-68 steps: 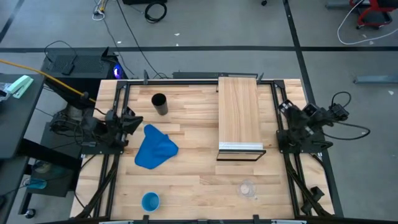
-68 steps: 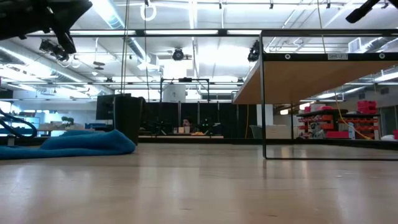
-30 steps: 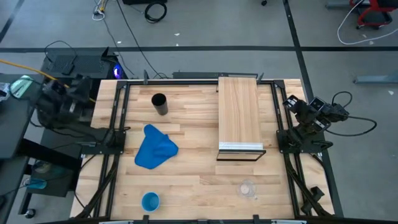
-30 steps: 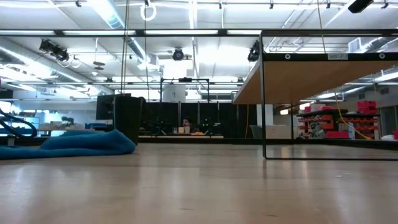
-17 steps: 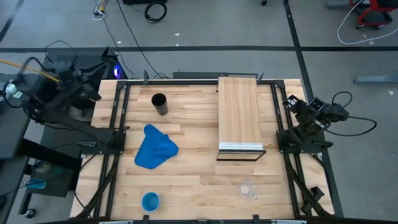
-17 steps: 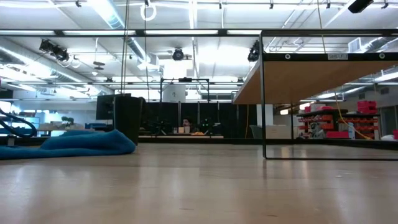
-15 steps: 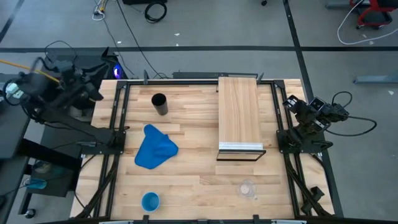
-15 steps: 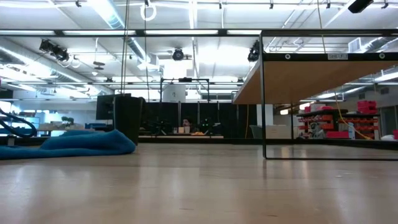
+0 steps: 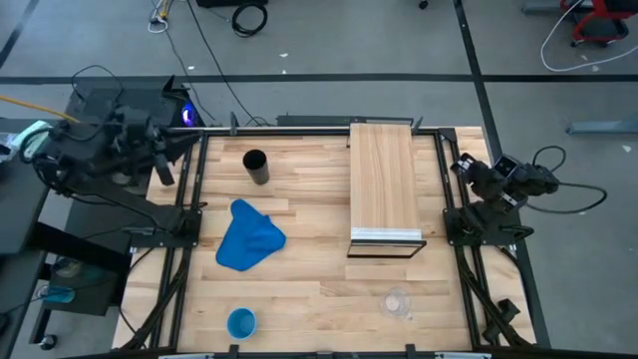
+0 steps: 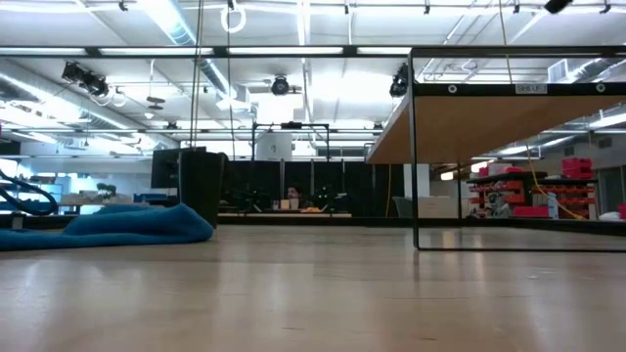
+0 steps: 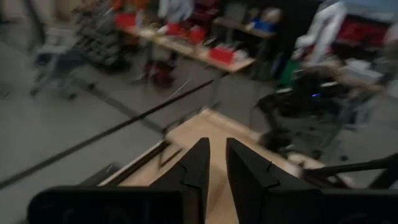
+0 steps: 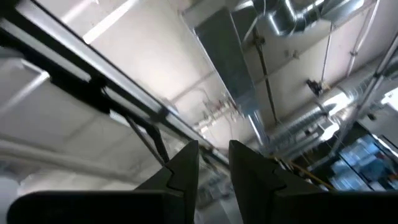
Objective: Stack small to large cups/mugs on shelf
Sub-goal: Move the cups to the bottom of the shelf
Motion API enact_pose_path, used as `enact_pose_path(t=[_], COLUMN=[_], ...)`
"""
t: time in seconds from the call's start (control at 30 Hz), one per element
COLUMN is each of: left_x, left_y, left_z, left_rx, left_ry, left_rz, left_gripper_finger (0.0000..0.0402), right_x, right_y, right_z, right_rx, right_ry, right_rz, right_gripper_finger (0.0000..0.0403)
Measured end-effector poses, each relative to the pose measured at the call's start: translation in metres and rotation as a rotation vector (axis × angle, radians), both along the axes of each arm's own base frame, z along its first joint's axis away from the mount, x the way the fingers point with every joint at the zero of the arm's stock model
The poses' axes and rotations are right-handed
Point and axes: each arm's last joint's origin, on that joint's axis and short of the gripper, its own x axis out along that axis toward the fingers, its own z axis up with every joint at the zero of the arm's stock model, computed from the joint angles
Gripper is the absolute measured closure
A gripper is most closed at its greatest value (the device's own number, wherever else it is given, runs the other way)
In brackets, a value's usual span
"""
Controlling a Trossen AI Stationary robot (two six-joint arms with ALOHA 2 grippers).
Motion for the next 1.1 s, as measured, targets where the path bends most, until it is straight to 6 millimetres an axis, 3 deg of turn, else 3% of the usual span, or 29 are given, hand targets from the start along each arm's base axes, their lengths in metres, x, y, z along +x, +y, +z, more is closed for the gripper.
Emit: enact_pose_path(t=[0.3, 0.57, 0.8, 1.1], left_x=[0.005, 0.028, 0.066, 0.089], left_y=[-0.001, 0.004, 0.037, 0.128], left_z=[0.009, 0.0, -0.023, -0.065], left_rx=[0.036, -0.046, -0.094, -0.323], left_ry=[-0.072, -0.044, 0.04, 0.248], left_rz=[-0.112, -0.193, -0.201, 0.024], left_gripper_finger=[0.0354, 0.035, 0.0353, 0.0342], right_x=[-0.016, -0.019, -0.017, -0.014], right_y=[-0.008, -0.012, -0.013, -0.012], right_z=[0.1, 0.158, 0.171, 0.159], right_rx=[-0.196, -0.29, -0.288, -0.168], right_ry=[0.313, 0.534, 0.624, 0.736], right_rz=[-0.063, -0.142, -0.206, -0.13], right_gripper_finger=[0.0307, 0.0307, 0.0307, 0.0307])
